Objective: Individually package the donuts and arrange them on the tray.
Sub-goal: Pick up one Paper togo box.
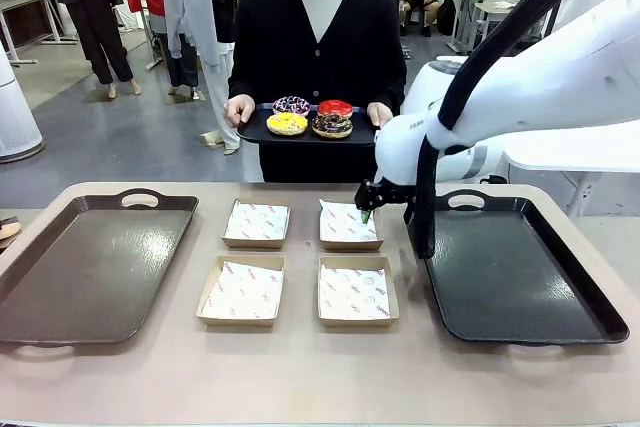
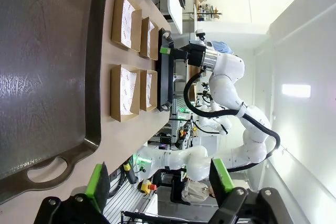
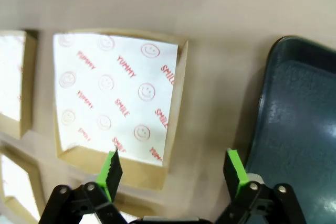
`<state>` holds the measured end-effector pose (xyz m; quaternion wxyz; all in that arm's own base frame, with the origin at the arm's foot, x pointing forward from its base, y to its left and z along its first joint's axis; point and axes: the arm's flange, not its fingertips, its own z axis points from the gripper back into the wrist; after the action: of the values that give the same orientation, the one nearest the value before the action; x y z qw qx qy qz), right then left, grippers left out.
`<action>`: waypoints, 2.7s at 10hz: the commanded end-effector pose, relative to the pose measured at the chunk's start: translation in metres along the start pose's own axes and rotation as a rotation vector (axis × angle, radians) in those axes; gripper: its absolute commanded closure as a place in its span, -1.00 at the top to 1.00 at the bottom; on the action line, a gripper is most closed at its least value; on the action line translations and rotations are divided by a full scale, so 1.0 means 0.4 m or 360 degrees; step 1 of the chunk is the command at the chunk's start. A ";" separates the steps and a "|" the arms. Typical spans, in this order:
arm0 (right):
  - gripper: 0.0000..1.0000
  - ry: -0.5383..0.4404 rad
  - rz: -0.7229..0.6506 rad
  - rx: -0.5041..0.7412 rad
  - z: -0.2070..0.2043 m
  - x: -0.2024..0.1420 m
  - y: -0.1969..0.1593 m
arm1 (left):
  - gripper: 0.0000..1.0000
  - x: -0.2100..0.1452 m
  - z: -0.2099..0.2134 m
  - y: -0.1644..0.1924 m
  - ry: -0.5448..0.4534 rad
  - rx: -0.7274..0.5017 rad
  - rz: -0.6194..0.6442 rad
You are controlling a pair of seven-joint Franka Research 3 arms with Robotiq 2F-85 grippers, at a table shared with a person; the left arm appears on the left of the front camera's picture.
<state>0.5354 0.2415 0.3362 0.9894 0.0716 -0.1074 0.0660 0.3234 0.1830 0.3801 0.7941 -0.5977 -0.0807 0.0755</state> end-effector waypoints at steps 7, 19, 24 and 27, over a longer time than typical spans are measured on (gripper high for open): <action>1.00 -0.0019 -0.0125 -0.0192 -0.069 0.084 0.082 | 1.00 -0.002 0.004 -0.004 0.0004 -0.0013 -0.0001; -1.00 0.0071 -0.0095 -0.0131 -0.081 0.078 0.058 | 1.00 -0.002 0.004 -0.004 0.0004 -0.0013 -0.0001; -1.00 0.0057 -0.0105 -0.0132 -0.061 0.071 0.065 | 1.00 -0.002 0.004 -0.004 0.0004 -0.0013 -0.0001; -1.00 0.0078 -0.0210 -0.0093 -0.020 0.066 0.080 | 1.00 -0.002 0.004 -0.004 0.0004 -0.0013 -0.0001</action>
<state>0.5648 0.2750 0.3270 0.9948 0.0354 -0.0925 0.0246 0.3234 0.1830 0.3800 0.7941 -0.5977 -0.0806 0.0755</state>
